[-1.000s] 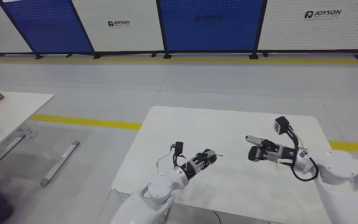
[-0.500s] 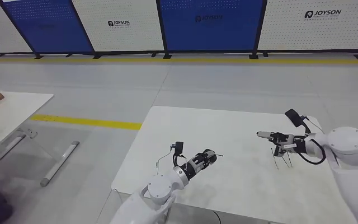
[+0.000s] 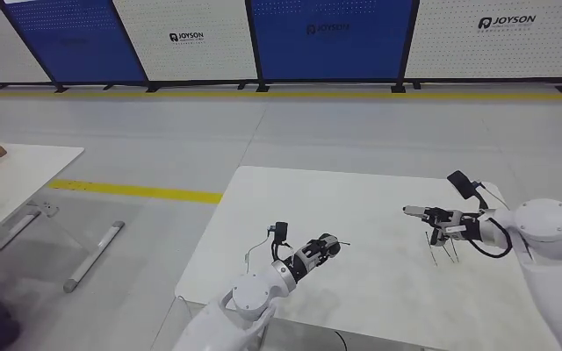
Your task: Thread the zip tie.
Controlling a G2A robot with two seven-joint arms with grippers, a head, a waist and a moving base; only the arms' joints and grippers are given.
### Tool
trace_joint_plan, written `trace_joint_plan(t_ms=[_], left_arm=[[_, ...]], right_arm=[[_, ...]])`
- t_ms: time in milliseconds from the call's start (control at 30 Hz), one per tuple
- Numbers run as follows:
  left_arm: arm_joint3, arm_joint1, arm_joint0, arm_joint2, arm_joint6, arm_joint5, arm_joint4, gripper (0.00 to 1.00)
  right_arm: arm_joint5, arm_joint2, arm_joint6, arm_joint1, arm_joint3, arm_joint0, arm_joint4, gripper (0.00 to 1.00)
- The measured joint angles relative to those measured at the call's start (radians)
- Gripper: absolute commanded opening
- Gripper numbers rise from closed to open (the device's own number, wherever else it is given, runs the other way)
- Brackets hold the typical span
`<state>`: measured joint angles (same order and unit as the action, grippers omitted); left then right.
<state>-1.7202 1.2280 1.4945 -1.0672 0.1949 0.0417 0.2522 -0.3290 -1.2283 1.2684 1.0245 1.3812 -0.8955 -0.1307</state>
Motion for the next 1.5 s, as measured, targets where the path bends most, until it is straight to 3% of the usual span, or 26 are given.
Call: trace_joint_plan(t_ms=[100,200,367,500,600,700,767,867,967,1200,1333,1500], left_arm=[[-0.007,0.001,-0.001,-0.001,-0.004,-0.005,0.01,0.0],[-0.046,0.002,0.002,-0.014,-0.011,-0.026,0.044,0.0],[-0.208,-0.006,0.043,-0.069,-0.01,-0.081,0.081,0.0],[-0.357,-0.012,0.097,-0.104,-0.001,-0.114,0.1,0.0],[-0.441,-0.018,0.135,-0.132,0.007,-0.134,0.087,0.0],[-0.492,-0.022,0.17,-0.153,0.006,-0.144,0.063,0.0],[-0.502,-0.024,0.185,-0.161,0.001,-0.143,0.046,0.0],[-0.482,-0.025,0.187,-0.164,-0.005,-0.111,0.03,0.0],[-0.426,-0.025,0.167,-0.158,-0.006,-0.06,0.018,0.0],[-0.218,-0.02,0.107,-0.121,-0.041,0.042,-0.034,0.0],[-0.121,-0.016,0.076,-0.101,-0.05,0.084,-0.03,0.0],[-0.047,-0.01,0.045,-0.074,-0.061,0.099,-0.027,0.0]], right_arm=[[0.0,0.0,0.0,0.0,0.0,0.0,0.0,1.0],[0.0,0.0,0.0,0.0,0.0,0.0,0.0,1.0],[0.0,0.0,0.0,0.0,0.0,0.0,0.0,1.0],[0.0,0.0,0.0,0.0,0.0,0.0,0.0,1.0],[0.0,0.0,0.0,0.0,0.0,0.0,0.0,1.0],[0.0,0.0,0.0,0.0,0.0,0.0,0.0,1.0],[0.0,0.0,0.0,0.0,0.0,0.0,0.0,1.0],[0.0,0.0,0.0,0.0,0.0,0.0,0.0,1.0],[0.0,0.0,0.0,0.0,0.0,0.0,0.0,1.0],[0.0,0.0,0.0,0.0,0.0,0.0,0.0,1.0],[0.0,0.0,0.0,0.0,0.0,0.0,0.0,1.0],[0.0,0.0,0.0,0.0,0.0,0.0,0.0,1.0]])
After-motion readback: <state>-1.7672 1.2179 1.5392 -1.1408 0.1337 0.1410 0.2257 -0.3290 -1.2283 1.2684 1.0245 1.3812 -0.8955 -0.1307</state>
